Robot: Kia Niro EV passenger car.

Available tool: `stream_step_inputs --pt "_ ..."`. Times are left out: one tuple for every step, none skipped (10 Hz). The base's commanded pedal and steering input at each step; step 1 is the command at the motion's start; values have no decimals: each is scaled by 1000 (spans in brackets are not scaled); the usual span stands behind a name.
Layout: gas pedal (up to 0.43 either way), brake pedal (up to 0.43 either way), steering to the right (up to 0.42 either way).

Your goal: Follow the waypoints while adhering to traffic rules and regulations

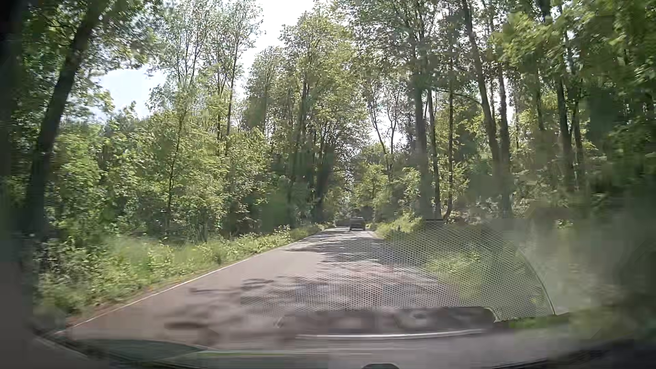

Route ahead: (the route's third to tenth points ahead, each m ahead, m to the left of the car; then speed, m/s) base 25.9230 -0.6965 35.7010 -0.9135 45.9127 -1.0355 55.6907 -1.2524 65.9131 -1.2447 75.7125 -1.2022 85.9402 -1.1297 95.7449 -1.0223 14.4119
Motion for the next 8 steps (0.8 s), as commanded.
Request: stream_step_inputs --pt "461 0 -2" --pt "461 0 -1" --pt "461 0 0" --pt "449 0 0" --pt "449 0 1" --pt "449 0 1" --pt "441 0 1" --pt "441 0 1"
